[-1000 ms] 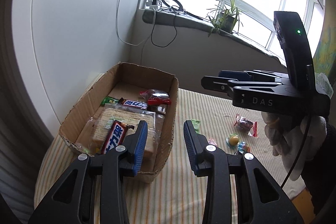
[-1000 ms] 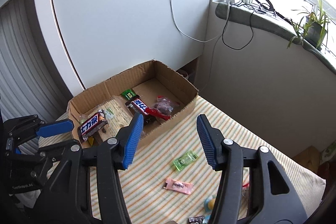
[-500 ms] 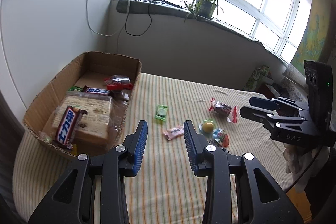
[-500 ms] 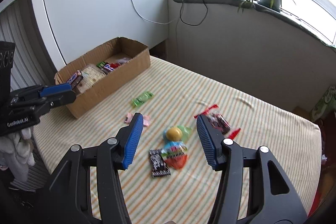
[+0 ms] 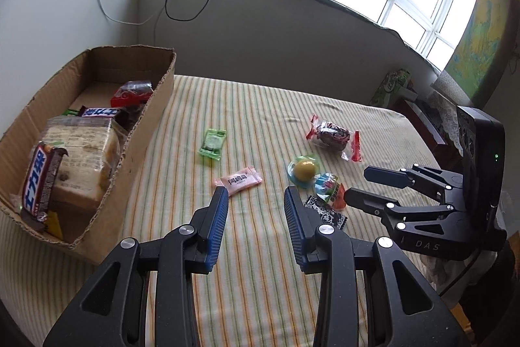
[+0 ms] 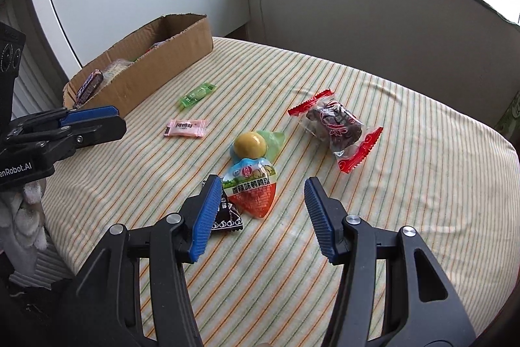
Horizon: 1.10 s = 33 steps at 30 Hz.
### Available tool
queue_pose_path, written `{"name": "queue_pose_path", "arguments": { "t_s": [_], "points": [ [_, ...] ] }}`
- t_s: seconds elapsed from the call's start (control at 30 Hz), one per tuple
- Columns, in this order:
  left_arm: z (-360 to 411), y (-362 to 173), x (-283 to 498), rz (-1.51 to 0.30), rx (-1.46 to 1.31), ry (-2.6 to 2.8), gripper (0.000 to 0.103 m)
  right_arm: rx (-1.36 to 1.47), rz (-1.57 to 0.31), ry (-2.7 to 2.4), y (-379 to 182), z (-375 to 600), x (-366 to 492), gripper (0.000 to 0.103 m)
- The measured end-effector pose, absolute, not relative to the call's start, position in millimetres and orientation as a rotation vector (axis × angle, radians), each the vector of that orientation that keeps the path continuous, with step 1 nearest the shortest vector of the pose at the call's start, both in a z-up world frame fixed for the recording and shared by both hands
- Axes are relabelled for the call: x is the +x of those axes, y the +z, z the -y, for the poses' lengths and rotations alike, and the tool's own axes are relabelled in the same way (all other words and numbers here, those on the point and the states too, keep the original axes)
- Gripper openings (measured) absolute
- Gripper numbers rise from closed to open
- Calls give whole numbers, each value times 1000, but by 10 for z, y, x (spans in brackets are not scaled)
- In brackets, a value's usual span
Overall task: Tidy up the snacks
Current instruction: 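Withdraw the right tool from the box back over the snacks, then close the left tool on the pink candy while the right tool closes on the red triangular packet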
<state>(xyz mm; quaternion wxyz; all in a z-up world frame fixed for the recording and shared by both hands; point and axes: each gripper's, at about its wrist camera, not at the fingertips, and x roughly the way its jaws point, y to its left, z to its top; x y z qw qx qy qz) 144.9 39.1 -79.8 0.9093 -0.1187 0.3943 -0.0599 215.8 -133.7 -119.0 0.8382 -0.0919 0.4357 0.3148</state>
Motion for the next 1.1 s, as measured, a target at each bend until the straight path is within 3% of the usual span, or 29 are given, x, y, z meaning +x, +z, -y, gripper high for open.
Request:
{"name": "queue_pose_path", "arguments": {
  "t_s": [0.53, 0.87, 1.1],
  "points": [
    [-517, -1220, 2020, -924, -327, -124, 34, -153, -948, 715, -1316, 1314, 2290, 56],
    [-198, -1224, 1950, -941, -86, -125, 34, -181, -966, 714, -1401, 1219, 2305, 55],
    [-175, -1241, 2020, -937, -77, -119, 34, -205, -976, 719, -1456, 1158, 2339, 52]
  ]
}}
